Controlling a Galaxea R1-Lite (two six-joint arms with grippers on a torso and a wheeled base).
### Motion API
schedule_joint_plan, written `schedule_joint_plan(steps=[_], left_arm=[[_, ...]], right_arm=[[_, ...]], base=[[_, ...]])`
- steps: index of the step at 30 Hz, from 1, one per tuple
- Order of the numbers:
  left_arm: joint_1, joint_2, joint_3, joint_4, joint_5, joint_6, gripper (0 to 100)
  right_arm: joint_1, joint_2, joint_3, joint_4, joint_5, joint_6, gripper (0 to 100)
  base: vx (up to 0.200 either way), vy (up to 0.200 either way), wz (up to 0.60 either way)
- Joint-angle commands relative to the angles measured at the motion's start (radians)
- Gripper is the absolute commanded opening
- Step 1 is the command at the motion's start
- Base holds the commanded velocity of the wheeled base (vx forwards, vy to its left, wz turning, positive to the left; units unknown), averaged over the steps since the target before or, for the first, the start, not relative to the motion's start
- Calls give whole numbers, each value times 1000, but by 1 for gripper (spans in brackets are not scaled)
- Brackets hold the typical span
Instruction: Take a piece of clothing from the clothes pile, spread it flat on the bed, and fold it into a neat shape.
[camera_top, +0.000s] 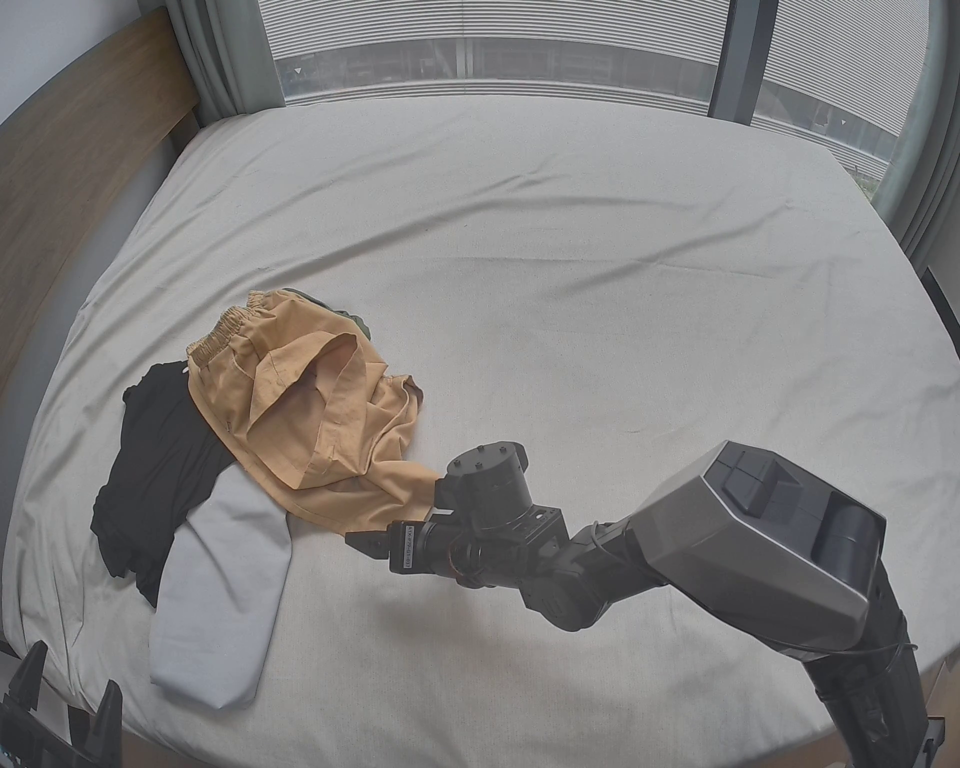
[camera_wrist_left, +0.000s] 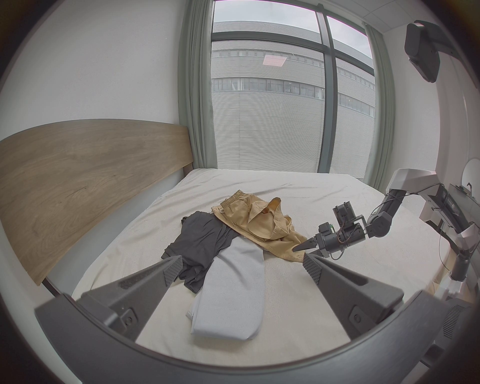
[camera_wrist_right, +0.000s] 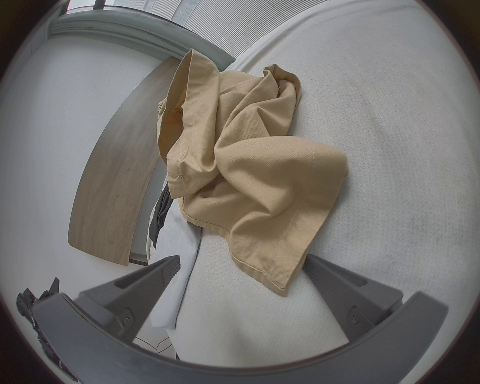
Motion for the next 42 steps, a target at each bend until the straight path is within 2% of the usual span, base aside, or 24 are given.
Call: schedule_joint_plan(steps=[1, 5, 6, 23, 31, 42], left_arm=[[0, -15, 18, -1, 0, 0, 100], [0, -15, 18, -1, 0, 0, 100], [0, -15, 18, -1, 0, 0, 100], [0, -15, 18, -1, 0, 0, 100], [0, -15, 18, -1, 0, 1, 100], [0, -15, 18, -2, 0, 1, 100]], right_arm=[[0, 18, -11, 0, -1, 0, 100], [2, 21, -14, 0, -1, 5, 100], [2, 21, -14, 0, -4, 7, 0], [-1, 25, -7, -2, -30, 5, 0], [-18, -2, 61, 37, -95, 0, 0], [-35, -74, 156, 38, -115, 0, 0]], base=[[0, 0, 0], [0, 0, 0], [0, 0, 0], [0, 0, 0], [0, 0, 0], [0, 0, 0]])
